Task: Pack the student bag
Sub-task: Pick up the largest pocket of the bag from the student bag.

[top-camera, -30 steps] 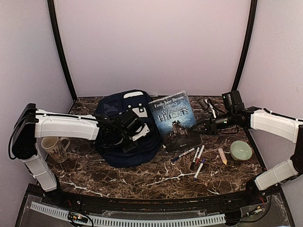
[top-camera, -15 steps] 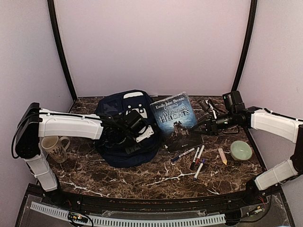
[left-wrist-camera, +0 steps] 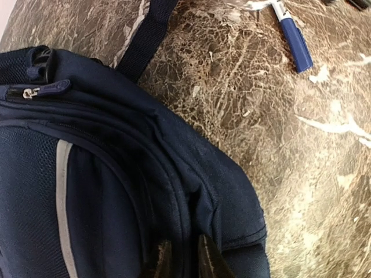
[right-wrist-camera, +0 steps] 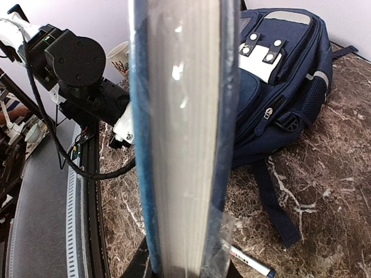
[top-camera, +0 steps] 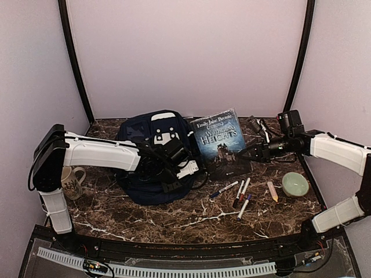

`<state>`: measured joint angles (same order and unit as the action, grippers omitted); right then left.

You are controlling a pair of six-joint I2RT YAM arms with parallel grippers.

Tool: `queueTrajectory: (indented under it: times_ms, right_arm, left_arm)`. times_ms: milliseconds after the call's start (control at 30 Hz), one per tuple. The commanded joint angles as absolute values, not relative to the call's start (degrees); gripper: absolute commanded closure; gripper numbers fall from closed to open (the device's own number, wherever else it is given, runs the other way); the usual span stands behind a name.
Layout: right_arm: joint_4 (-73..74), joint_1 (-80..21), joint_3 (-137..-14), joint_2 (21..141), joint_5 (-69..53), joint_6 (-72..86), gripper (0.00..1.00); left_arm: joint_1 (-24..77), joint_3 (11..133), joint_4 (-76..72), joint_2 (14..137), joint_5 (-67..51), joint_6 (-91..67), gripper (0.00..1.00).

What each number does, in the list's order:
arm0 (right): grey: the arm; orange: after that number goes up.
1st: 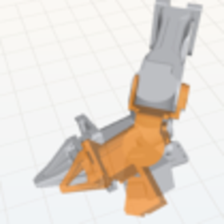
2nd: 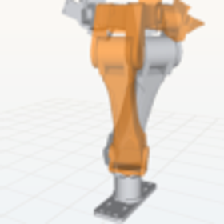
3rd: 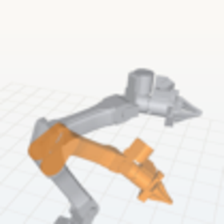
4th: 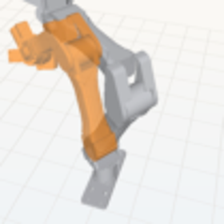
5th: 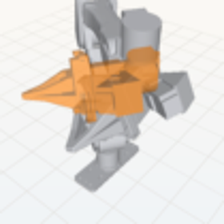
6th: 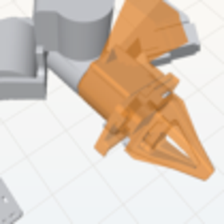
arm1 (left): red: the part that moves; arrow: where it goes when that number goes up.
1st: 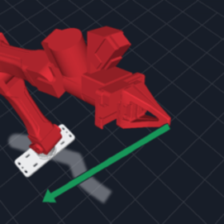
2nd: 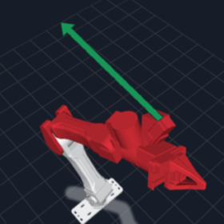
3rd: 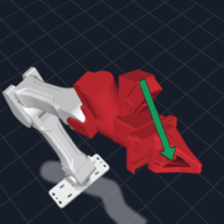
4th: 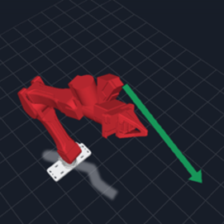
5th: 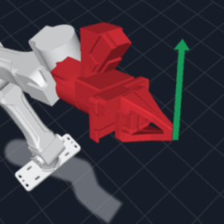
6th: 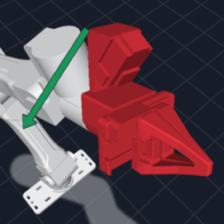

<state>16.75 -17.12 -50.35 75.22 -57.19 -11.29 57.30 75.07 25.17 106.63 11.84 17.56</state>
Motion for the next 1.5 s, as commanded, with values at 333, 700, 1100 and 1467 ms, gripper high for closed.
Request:
queueTrajectory:
  times_ms: [333, 700, 1100, 1467]
  right_arm:
    - [11.5, -15.8, -53.3, 72.9, -62.2, -11.6, 1.0]
    - [11.5, -15.6, -52.8, 73.5, -62.6, -11.7, 1.0]
    - [10.5, -15.6, -52.6, 74.3, -59.9, -10.4, 1.0]
    - [15.7, -15.6, -61.9, 76.0, -50.0, 1.3, 1.0]
  left_arm:
    - [58.2, 73.6, 22.7, 104.2, 6.3, 19.3, 0.66]
    - [58.2, 76.1, 25.4, 111.9, 29.5, 19.7, 0.76]
    - [58.2, 78.9, 21.3, 103.8, 25.7, 19.7, 1.0]
    - [56.1, 80.7, 6.6, 95.6, 26.3, 27.7, 1.0]
